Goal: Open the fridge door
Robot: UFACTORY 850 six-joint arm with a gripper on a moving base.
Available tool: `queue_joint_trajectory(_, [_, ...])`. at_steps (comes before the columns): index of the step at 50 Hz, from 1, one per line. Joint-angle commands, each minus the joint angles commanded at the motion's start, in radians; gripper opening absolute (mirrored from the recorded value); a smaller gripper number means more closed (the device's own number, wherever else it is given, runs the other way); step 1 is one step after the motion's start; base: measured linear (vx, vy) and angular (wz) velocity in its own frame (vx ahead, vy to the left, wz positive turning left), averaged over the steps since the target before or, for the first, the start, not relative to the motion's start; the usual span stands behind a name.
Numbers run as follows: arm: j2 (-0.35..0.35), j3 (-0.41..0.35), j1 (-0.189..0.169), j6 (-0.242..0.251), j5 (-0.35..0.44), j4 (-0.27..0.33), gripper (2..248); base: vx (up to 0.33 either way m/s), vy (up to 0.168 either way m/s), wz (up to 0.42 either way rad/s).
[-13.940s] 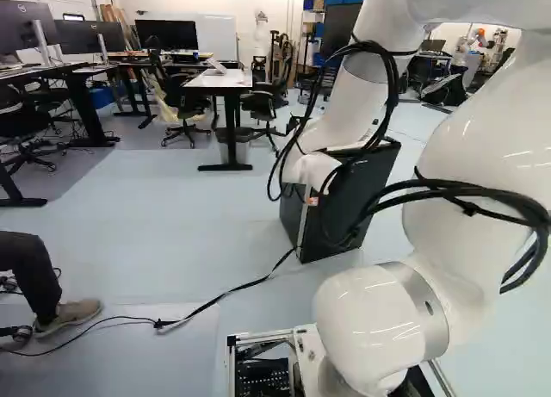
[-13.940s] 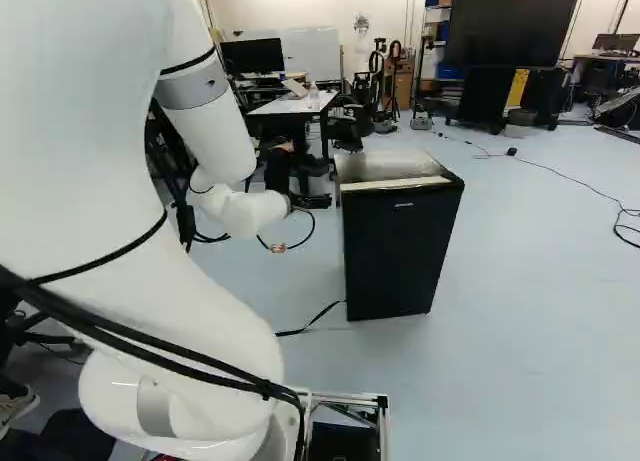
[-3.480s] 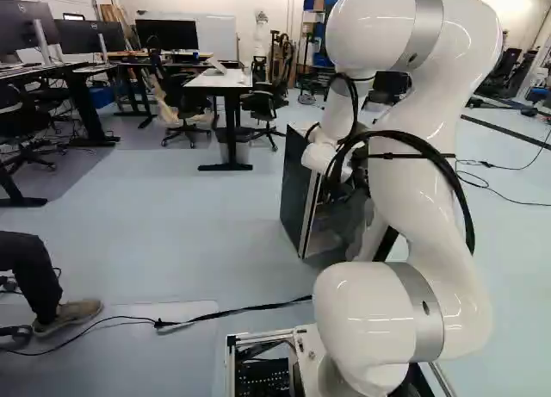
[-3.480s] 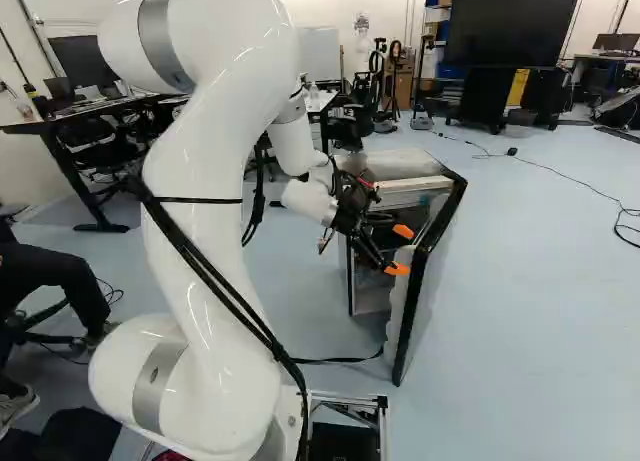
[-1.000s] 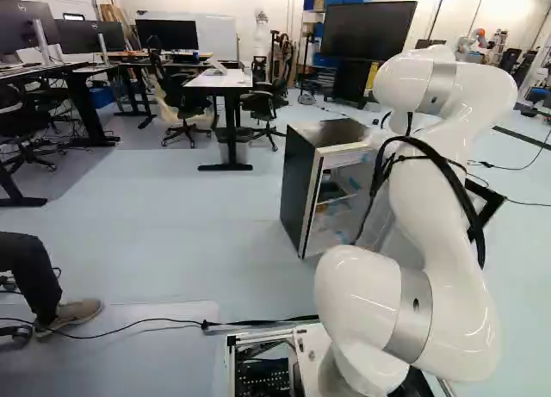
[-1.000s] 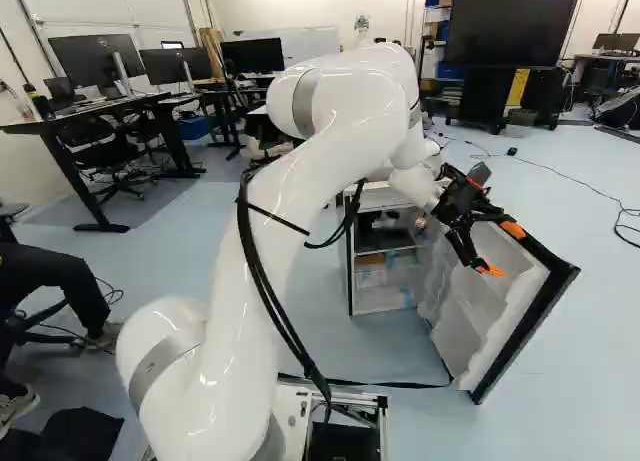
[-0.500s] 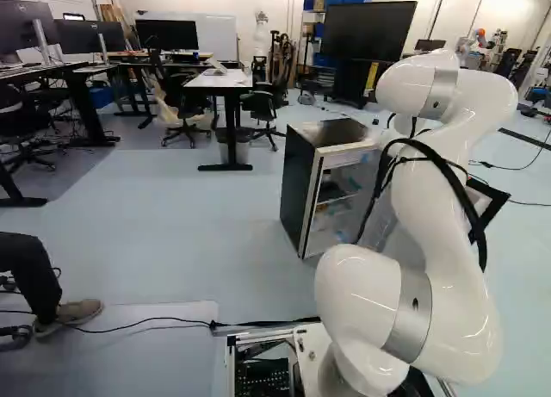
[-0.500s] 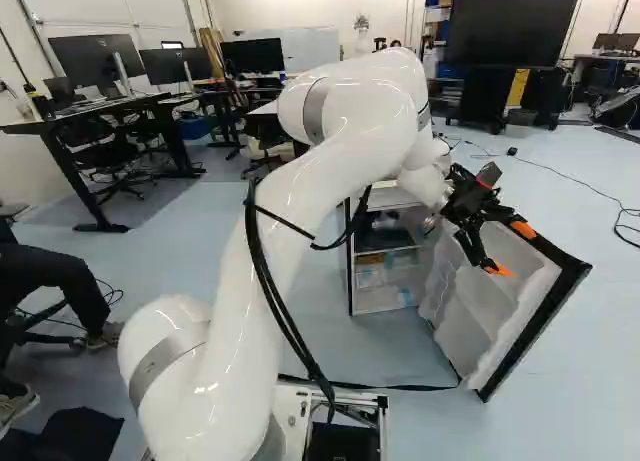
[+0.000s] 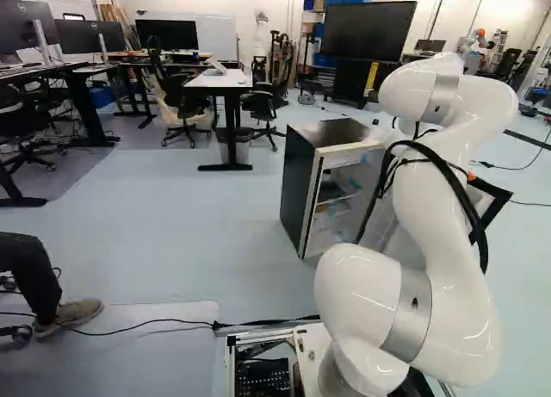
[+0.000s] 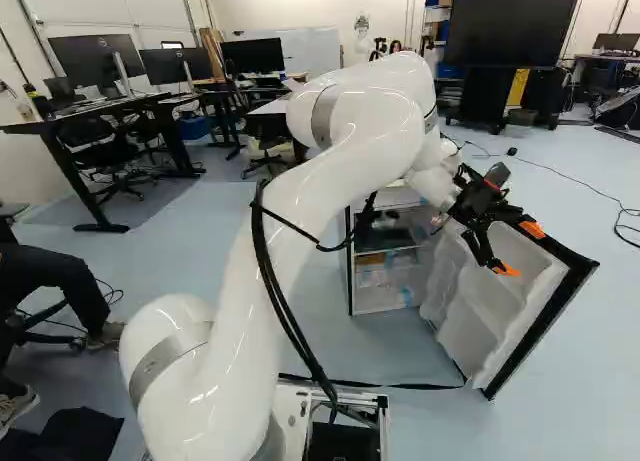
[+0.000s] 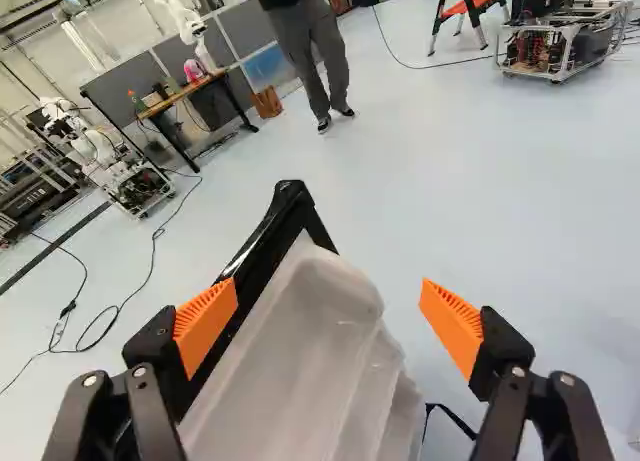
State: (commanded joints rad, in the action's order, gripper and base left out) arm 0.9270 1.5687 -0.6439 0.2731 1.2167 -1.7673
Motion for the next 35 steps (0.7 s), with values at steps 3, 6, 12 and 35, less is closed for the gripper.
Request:
queue_joint_trajectory(3, [0.006,0.011,-0.004,0.0,0.0,0.0,247,0.0,0.0,0.0])
queue_joint_trajectory(6, [0.012,0.022,-0.008,0.0,0.0,0.0,247,0.0,0.0,0.0])
queue_joint_trajectory(12, [0.019,0.034,-0.012,0.0,0.0,0.0,247,0.0,0.0,0.0])
queue_joint_trajectory(35, [-0.051,-0.093,0.009,0.0,0.0,0.005,247,0.0,0.0,0.0])
